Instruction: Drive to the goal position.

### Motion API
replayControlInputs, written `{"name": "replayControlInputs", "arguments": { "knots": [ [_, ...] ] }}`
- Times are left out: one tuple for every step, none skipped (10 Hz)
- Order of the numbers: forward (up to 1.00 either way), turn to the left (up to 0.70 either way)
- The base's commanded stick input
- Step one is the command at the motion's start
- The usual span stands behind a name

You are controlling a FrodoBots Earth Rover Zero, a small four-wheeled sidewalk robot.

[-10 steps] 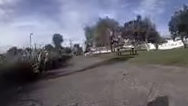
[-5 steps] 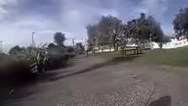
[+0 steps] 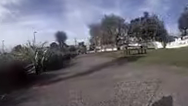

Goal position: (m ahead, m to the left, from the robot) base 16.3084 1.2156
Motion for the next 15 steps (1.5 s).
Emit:
{"name": "replayControlInputs", "arguments": {
  "knots": [
    [0.69,-0.01],
    [0.69,-0.03],
    [0.69,-0.03],
    [0.69,-0.04],
    [0.69,-0.05],
    [0.69,-0.05],
    [0.69,-0.05],
    [0.69,-0.05],
    [0.69,-0.05],
    [0.69,-0.05],
    [0.69,-0.05],
    [0.69,-0.04],
    [0.69,-0.03],
    [0.69,-0.02],
    [0.69,-0.02]
  ]
}}
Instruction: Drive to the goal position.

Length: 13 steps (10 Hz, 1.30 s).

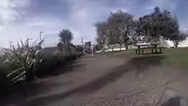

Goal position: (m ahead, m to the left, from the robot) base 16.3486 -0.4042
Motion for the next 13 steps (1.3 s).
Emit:
{"name": "replayControlInputs", "arguments": {
  "knots": [
    [0.69,-0.01],
    [0.69,0.00],
    [0.69,0.00],
    [0.69,0.00],
    [0.69,-0.01],
    [0.69,-0.05],
    [0.69,-0.09],
    [0.69,-0.08],
    [0.69,-0.07],
    [0.69,-0.02],
    [0.69,-0.01],
    [0.69,-0.18],
    [0.69,-0.20]
  ]
}}
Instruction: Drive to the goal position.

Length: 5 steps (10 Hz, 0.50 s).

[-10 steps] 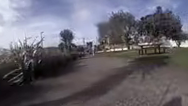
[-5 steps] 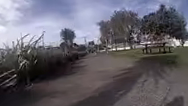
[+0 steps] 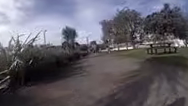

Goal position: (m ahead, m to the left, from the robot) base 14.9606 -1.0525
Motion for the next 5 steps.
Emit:
{"name": "replayControlInputs", "arguments": {
  "knots": [
    [0.69,-0.21],
    [0.69,-0.21],
    [0.69,-0.18],
    [0.69,-0.13],
    [0.69,-0.11]
  ]
}}
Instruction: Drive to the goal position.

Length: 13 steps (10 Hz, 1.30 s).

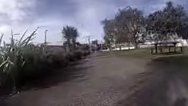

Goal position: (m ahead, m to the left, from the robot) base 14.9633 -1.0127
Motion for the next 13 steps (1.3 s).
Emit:
{"name": "replayControlInputs", "arguments": {
  "knots": [
    [0.69,-0.09],
    [0.69,-0.07],
    [0.69,-0.05],
    [0.69,-0.15],
    [0.69,-0.17],
    [0.69,-0.19],
    [0.69,-0.17],
    [0.69,-0.15],
    [0.69,-0.14],
    [0.69,-0.13],
    [0.69,-0.13],
    [0.69,-0.12],
    [0.69,-0.12]
  ]
}}
